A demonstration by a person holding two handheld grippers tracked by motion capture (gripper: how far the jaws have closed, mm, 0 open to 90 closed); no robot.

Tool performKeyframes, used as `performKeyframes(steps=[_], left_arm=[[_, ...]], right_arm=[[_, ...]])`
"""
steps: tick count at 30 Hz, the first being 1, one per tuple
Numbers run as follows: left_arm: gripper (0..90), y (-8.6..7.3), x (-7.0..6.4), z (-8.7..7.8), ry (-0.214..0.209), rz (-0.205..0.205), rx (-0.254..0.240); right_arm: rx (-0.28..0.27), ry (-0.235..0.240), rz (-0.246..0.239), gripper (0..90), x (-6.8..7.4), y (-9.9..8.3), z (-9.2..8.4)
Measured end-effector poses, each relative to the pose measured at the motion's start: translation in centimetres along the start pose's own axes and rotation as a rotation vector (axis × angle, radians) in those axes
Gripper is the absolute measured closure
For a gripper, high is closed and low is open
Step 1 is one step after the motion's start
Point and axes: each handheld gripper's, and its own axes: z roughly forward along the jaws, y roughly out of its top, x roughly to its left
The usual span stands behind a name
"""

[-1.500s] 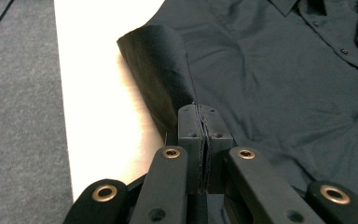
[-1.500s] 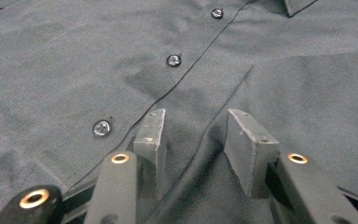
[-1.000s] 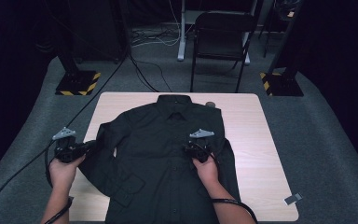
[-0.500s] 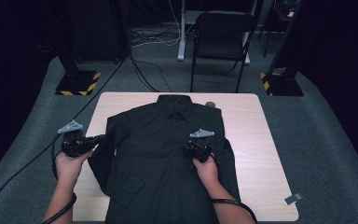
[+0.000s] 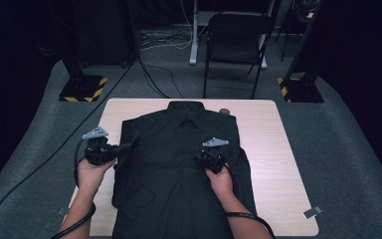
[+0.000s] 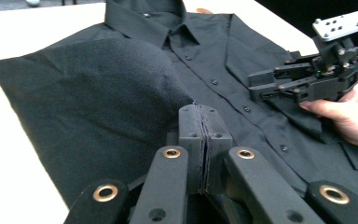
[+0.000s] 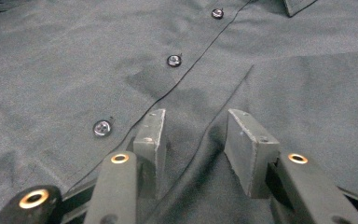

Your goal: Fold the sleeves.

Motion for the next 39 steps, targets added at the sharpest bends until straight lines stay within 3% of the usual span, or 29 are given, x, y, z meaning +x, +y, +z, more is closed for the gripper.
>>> performKeyframes(steps=[17, 26, 39], left_arm=[[88.4, -0.2, -2.2, 4.2, -0.047, 0.019, 0.048], [88.4, -0.9, -2.7, 6.8, -0.058, 0.005, 0.083], [88.3, -0.5, -4.0, 9.6, -0.086, 0.003, 0.079]], right_arm=[[0.0, 0.0, 0.0, 57.7, 0.0, 0.0, 0.0], [0.0, 0.0, 0.0, 57.7, 0.0, 0.0, 0.0], [0.0, 0.0, -0.002, 57.6, 0.0, 0.0, 0.0]])
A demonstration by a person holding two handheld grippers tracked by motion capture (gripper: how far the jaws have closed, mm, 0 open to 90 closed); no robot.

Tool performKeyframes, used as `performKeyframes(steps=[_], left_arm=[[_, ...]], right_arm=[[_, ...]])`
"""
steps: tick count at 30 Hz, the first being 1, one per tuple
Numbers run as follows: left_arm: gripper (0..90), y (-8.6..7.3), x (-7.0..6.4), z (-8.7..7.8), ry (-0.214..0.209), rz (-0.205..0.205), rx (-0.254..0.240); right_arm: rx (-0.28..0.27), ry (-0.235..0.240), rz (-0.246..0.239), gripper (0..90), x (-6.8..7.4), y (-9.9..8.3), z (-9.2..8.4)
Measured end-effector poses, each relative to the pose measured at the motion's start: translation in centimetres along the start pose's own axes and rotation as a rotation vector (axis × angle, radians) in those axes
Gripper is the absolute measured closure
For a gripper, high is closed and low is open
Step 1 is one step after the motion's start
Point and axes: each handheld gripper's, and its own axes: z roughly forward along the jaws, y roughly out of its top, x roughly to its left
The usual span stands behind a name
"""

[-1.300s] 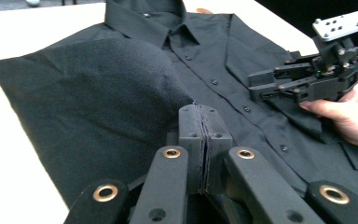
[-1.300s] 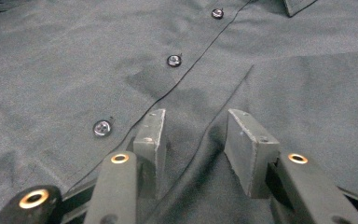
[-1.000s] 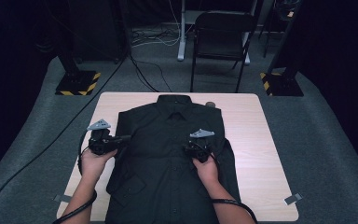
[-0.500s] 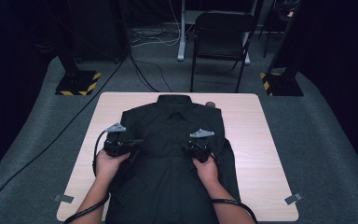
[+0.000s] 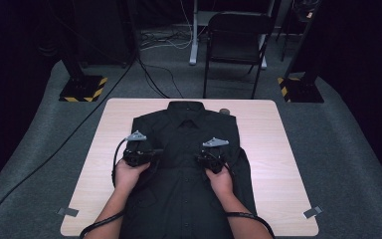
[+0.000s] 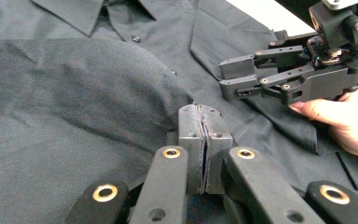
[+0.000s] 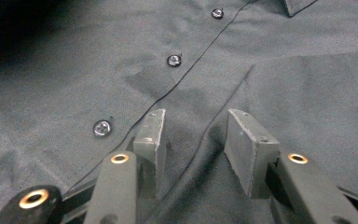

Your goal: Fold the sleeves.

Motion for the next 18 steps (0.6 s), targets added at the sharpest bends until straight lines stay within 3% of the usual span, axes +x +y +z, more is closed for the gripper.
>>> performKeyframes(steps=[5, 12, 18], left_arm=[[88.2, -0.1, -0.2, 1.4, 0.016, 0.006, 0.022], [88.2, -0.3, -0.1, 2.3, 0.028, -0.032, -0.009], [88.1, -0.1, -0.2, 4.0, 0.068, -0.031, 0.038]], right_arm=[[0.0, 0.001, 0.002, 57.6, 0.0, 0.0, 0.0], [0.0, 0.0, 0.001, 57.6, 0.0, 0.0, 0.0], [0.0, 0.0, -0.001, 57.5, 0.0, 0.0, 0.0]])
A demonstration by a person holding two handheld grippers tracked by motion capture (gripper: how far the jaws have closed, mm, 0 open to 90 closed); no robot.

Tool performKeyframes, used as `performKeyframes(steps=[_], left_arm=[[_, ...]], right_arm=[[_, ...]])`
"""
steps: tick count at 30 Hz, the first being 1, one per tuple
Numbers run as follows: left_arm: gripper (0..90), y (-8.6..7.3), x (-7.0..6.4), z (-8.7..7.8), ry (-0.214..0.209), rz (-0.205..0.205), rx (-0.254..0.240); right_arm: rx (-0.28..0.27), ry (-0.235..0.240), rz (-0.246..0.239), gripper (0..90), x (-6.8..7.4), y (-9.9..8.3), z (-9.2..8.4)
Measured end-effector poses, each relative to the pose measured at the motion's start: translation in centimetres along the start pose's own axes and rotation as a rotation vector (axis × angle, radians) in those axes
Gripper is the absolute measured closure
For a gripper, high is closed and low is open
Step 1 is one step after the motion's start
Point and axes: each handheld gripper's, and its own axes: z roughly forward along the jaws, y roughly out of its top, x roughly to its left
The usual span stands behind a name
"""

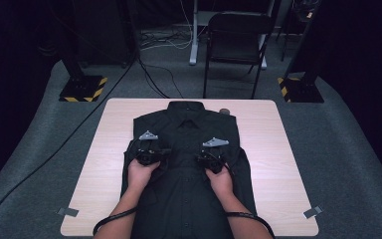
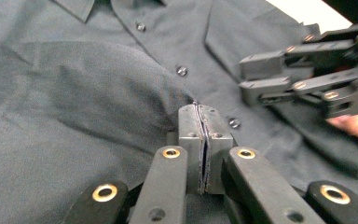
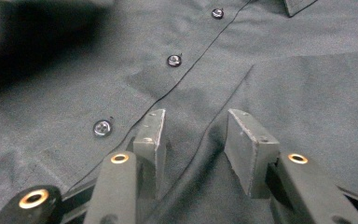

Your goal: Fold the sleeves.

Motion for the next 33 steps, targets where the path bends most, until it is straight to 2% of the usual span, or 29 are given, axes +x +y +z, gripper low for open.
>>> performKeyframes(steps=[7, 17, 21, 25, 27, 30, 33], left_arm=[[87.7, -0.4, -0.3, 1.0, 0.016, 0.025, 0.027], [87.1, -1.0, -0.8, 1.8, 0.068, 0.073, 0.049], [85.8, -1.2, -1.2, 2.3, 0.094, 0.113, 0.068], [79.9, -1.5, -1.7, 2.7, 0.138, 0.179, 0.083], [77.2, -1.7, -1.9, 2.9, 0.146, 0.207, 0.101], [71.9, -2.0, -2.1, 2.9, 0.159, 0.238, 0.088], [58.6, -2.4, -2.2, 3.0, 0.175, 0.261, 0.069]], right_arm=[[0.0, 0.002, 0.005, 57.5, 0.0, 0.0, 0.0], [0.0, -0.001, -0.001, 57.5, 0.0, 0.0, 0.0], [0.001, -0.002, -0.002, 57.4, 0.0, 0.0, 0.0], [0.002, -0.005, -0.006, 57.4, 0.1, 0.0, 0.0], [0.002, -0.006, -0.009, 57.3, 0.1, 0.0, 0.0], [0.004, -0.009, -0.012, 57.1, 0.2, 0.0, 0.0], [0.003, -0.014, -0.025, 56.3, 0.3, 0.0, 0.0]])
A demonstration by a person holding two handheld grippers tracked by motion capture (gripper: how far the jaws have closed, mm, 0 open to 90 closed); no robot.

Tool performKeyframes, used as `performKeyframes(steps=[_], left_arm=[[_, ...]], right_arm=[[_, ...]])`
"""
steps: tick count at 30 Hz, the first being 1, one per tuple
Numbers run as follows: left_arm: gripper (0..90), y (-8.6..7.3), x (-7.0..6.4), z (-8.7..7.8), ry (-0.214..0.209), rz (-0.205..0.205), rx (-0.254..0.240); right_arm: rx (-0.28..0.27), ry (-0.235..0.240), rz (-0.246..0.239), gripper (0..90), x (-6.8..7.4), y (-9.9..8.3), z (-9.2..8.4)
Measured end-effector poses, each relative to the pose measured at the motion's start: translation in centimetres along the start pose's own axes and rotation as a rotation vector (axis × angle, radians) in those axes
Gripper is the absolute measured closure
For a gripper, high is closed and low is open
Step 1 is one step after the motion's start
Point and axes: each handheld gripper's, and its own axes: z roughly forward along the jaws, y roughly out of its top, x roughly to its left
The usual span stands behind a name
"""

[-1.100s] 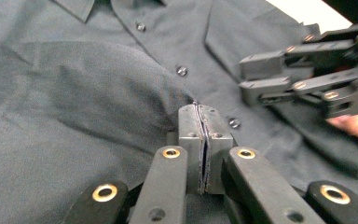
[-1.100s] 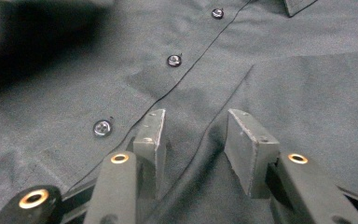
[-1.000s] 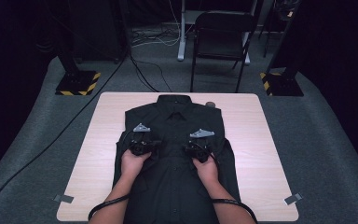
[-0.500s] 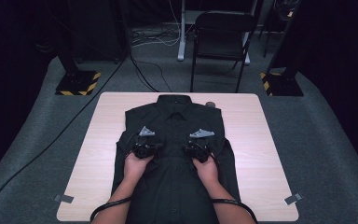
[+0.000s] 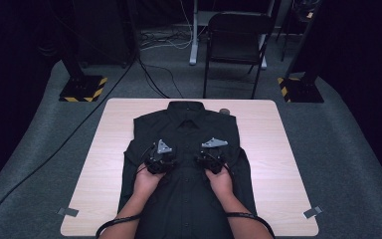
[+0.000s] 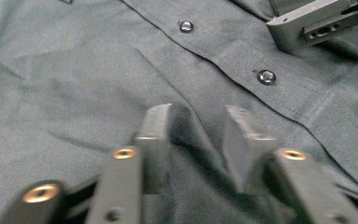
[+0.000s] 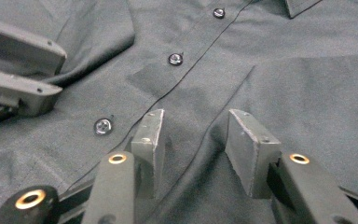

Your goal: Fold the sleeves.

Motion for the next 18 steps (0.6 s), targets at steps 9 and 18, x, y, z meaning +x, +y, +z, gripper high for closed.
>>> performKeyframes(steps=[9, 18], left_arm=[[35.0, -0.8, 0.47, 0.05, 0.014, -0.037, -0.037], [30.3, -0.98, 0.13, -0.11, 0.002, -0.026, -0.033]], right_arm=[[0.012, -0.023, -0.057, 50.5, 0.65, 0.0, 0.1], [0.017, -0.025, -0.06, 44.3, 0.97, -0.33, -0.24]])
